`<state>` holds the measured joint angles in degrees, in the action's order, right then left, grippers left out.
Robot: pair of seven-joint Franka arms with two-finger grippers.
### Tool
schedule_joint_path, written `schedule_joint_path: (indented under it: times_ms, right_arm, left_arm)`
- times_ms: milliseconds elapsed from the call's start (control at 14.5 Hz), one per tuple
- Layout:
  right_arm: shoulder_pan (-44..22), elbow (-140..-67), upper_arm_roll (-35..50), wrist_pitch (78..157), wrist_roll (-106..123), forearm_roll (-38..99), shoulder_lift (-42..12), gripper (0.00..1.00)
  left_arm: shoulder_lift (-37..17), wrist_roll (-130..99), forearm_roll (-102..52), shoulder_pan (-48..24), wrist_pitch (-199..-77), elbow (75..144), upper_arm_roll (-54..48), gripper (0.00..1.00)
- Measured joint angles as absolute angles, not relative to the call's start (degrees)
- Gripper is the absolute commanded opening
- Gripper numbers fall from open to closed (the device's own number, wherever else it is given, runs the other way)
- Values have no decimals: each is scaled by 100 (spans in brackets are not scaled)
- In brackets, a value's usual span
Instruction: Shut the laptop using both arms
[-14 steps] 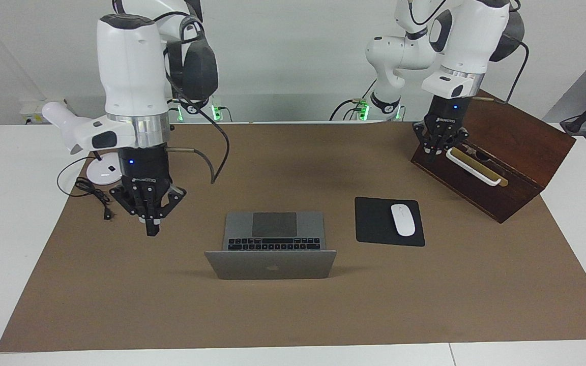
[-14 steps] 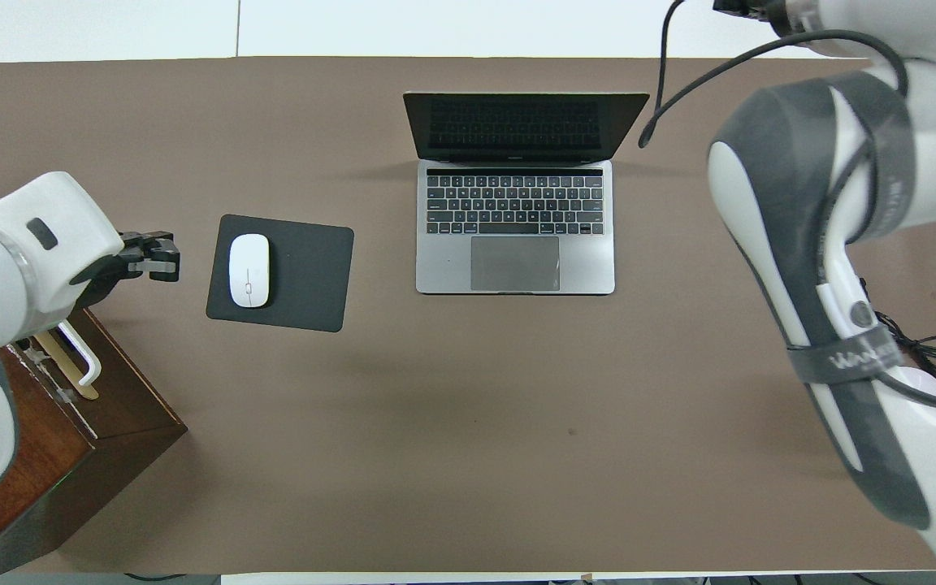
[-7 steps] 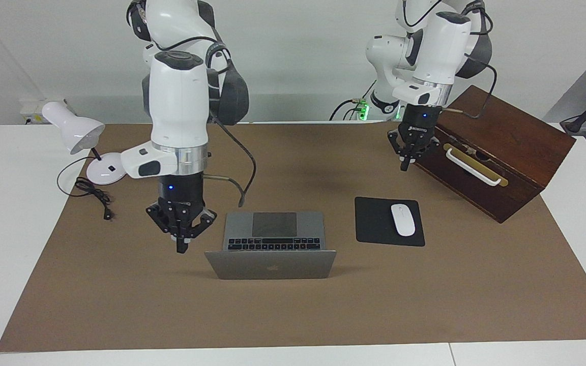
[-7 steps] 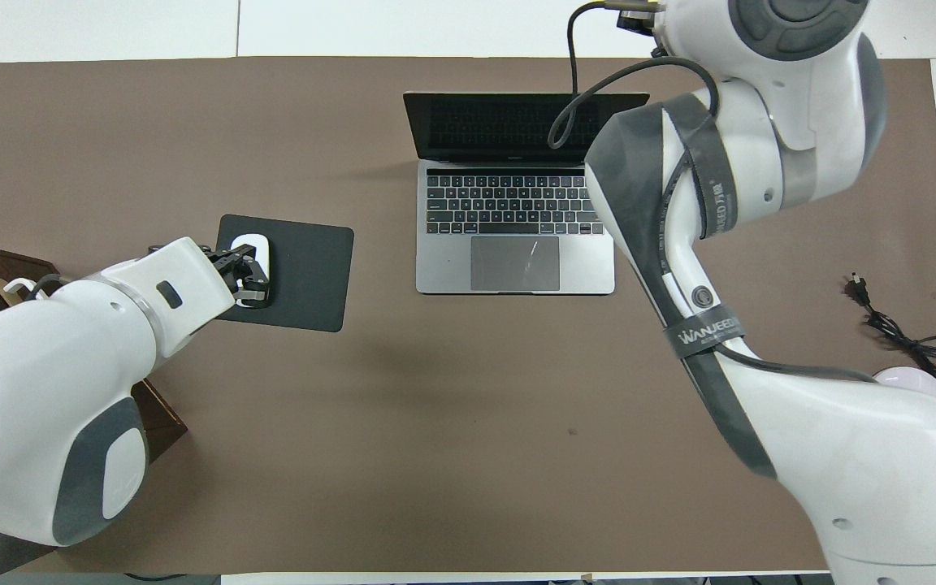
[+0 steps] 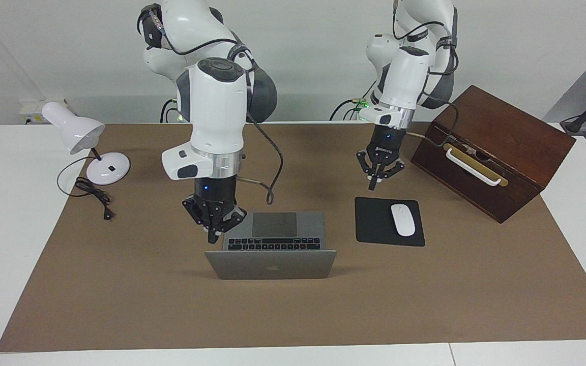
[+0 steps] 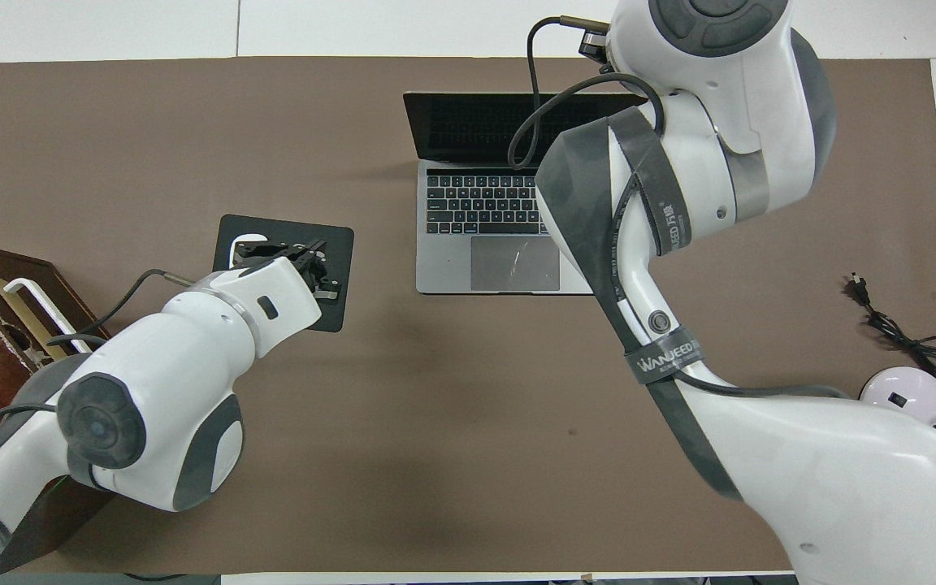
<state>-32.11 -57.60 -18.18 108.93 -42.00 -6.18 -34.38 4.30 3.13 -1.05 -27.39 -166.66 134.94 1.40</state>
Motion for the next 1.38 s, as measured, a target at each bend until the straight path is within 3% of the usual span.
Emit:
schedule_joint_path:
  times_ms: [345, 1036, 1381]
  right_arm:
    - [-3439, -5739, -1811, 10909, -4699, -665, -3458, 0]
    - [-3501, -5722, -1878, 11566, -2867, -1482, -3586, 0]
    - [-3741, -5708, -1981, 11710, -2884, -1575, -3862, 0]
  left_arm:
    - [-215, 315, -105, -3012, -17630, 13486, 139, 0]
    - [-1554, 311, -105, -3501, -19465, 13449, 141, 0]
    - [-1895, 303, -111, -3629, -19743, 13350, 146, 0]
